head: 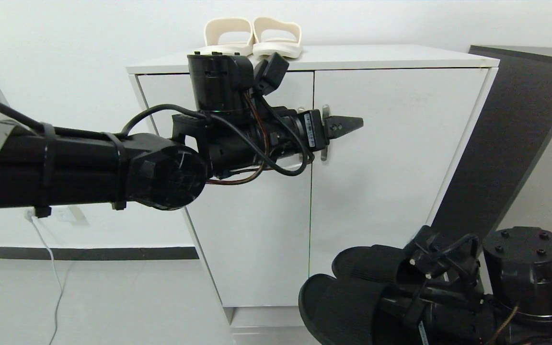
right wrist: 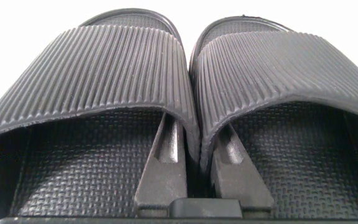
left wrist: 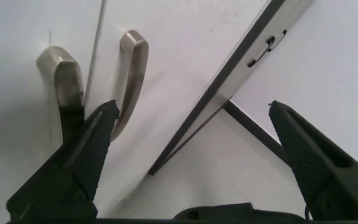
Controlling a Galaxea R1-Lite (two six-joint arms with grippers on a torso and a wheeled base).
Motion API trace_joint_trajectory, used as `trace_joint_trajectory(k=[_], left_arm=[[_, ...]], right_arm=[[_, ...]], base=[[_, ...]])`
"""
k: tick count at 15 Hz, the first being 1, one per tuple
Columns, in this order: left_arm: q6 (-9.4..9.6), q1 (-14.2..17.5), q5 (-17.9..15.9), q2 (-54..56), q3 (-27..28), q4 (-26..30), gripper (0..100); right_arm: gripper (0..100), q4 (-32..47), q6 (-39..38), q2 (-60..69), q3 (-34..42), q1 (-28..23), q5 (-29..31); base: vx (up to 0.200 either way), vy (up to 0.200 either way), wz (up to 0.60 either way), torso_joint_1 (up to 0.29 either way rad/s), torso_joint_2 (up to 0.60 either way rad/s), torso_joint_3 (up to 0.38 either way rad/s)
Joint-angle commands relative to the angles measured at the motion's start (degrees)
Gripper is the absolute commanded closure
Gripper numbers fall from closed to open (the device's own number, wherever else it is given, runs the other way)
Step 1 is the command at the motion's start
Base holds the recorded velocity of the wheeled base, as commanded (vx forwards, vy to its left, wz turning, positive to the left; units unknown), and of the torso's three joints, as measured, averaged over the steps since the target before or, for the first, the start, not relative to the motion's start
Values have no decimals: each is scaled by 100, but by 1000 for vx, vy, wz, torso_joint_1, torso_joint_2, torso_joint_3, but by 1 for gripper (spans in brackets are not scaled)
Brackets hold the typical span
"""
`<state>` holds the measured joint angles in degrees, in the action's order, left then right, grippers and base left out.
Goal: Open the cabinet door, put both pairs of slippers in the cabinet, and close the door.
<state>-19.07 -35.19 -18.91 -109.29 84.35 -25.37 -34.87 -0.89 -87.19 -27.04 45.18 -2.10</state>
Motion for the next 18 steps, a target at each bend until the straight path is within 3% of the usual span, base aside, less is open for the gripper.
trace_joint_trajectory(k=[1, 7, 8, 18], left_arm=[[-1, 30, 19, -119, 117, -3, 0], [-1, 21, 19, -427, 671, 304, 0], [-1, 21, 19, -418, 662, 304, 100], [8, -137, 10, -181, 108, 243, 100]], right_arm=[[100, -3, 1, -9, 6, 0, -1], [100, -3, 1, -9, 6, 0, -1], [100, -3, 1, -9, 14, 0, -1], [100, -73, -16, 35, 120, 0, -63]], base=[[0, 0, 0, 0, 0, 0], [0, 0, 0, 0, 0, 0], [0, 0, 0, 0, 0, 0], [0, 0, 0, 0, 0, 0]])
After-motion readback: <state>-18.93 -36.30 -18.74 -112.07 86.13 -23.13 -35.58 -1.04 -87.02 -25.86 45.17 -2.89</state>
